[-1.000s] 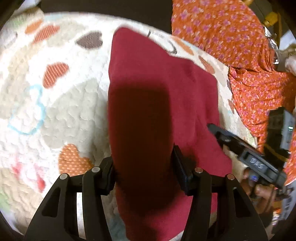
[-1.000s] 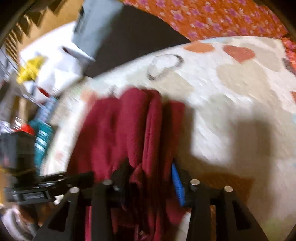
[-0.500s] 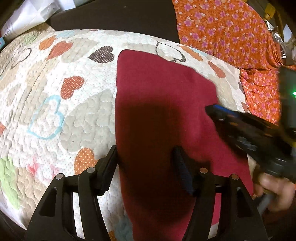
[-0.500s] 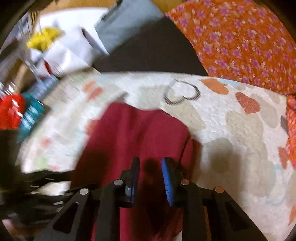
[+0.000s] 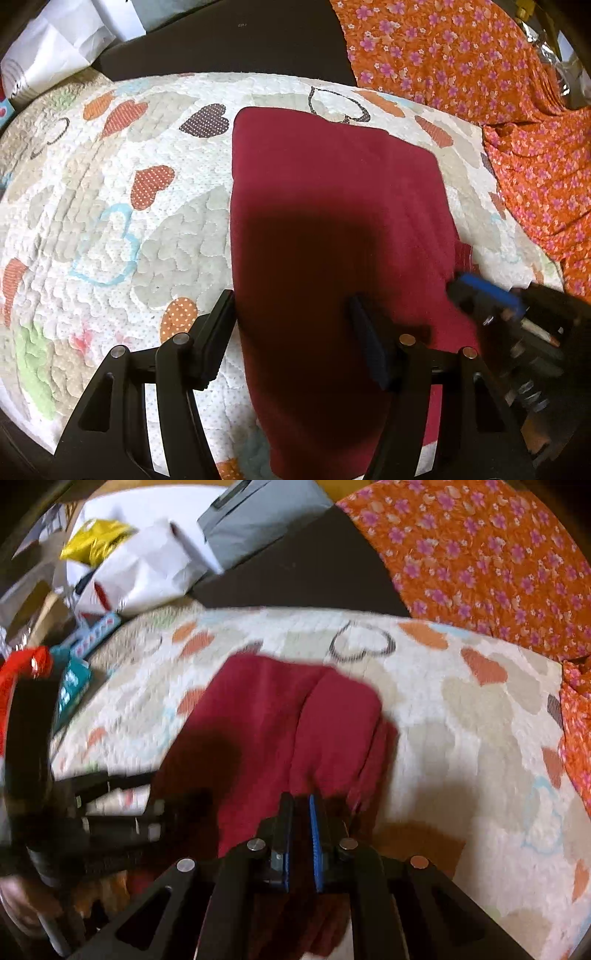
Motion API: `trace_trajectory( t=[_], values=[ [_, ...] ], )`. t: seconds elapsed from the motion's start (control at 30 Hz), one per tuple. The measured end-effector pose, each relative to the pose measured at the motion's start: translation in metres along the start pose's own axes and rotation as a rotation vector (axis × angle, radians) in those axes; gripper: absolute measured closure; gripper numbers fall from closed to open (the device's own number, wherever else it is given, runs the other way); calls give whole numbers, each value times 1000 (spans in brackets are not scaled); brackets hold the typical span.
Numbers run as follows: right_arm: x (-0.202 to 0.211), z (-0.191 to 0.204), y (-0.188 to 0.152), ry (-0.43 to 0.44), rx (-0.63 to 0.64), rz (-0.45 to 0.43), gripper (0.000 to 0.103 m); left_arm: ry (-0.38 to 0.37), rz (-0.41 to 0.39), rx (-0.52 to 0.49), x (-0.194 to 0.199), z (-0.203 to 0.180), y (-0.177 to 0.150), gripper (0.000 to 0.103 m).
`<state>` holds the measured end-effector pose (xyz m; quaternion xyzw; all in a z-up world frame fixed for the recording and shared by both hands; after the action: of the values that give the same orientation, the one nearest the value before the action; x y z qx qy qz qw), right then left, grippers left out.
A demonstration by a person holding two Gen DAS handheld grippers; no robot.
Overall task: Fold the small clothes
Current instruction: 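Release the folded sweatshirt and hold both tools open above it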
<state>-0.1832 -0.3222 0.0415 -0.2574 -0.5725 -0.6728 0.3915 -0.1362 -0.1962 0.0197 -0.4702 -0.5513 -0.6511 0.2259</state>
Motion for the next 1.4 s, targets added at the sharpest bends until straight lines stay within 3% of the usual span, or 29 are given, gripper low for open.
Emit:
trace_trajectory(
  t=[0.13, 0.33, 0.53, 0.67, 0.8, 1.4],
  values=[
    [-9, -2, -19, -42, 0, -5, 96, 40, -37, -30, 5, -4, -3, 40],
    [13, 0, -12, -53, -57, -47, 93, 120, -122, -71, 20, -4, -2, 40],
    [36, 3, -9, -109, -90, -104, 90, 163, -160, -42, 31, 4, -3, 40],
    [45, 6, -6, -119, -99, -125, 80, 195, -205, -35, 44, 10, -2, 40],
    [48, 8, -5, -117, -112, -137, 73, 193, -214, -40, 49, 12, -4, 40],
    [48, 14, -3, -120, -131, -129, 72, 175, -240, -24, 57, 12, -1, 40]
  ],
)
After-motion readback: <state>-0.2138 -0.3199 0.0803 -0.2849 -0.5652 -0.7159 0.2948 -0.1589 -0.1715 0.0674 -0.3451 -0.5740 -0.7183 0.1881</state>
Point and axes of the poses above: each gripper's, at about its wrist camera, not at the fingertips, and x roughly against the way its jaws point, z to its left, y to its top, the point moved 7 cm from there along -x, roughly the way its jaws point, and after that the axes turned 6 degrees about y, right-handed, at the moved point
